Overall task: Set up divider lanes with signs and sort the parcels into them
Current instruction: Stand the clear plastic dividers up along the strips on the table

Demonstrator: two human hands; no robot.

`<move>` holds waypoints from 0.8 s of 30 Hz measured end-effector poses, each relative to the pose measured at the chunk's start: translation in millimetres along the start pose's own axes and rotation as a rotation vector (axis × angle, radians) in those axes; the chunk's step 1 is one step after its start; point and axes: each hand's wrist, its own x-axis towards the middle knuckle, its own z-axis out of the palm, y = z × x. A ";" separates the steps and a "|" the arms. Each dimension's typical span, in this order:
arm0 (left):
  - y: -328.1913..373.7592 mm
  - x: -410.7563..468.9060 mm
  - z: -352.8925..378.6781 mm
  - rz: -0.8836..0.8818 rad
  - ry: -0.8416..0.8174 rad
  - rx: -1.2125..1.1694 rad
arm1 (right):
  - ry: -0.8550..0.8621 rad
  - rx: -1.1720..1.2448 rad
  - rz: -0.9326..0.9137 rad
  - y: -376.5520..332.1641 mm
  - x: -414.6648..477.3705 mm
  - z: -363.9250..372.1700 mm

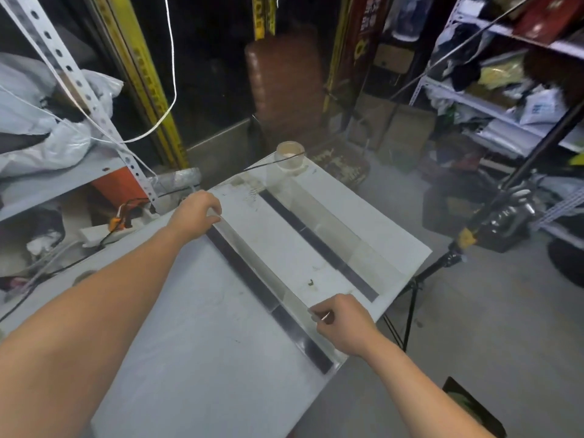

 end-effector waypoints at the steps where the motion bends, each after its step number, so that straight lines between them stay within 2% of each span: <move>1: -1.8 3.4 1.3 -0.002 0.001 -0.006 | -0.002 -0.007 0.002 -1.1 2.7 -0.1; 24: -10.8 23.7 15.2 0.058 0.007 -0.053 | 0.015 -0.027 0.043 5.6 15.7 -5.9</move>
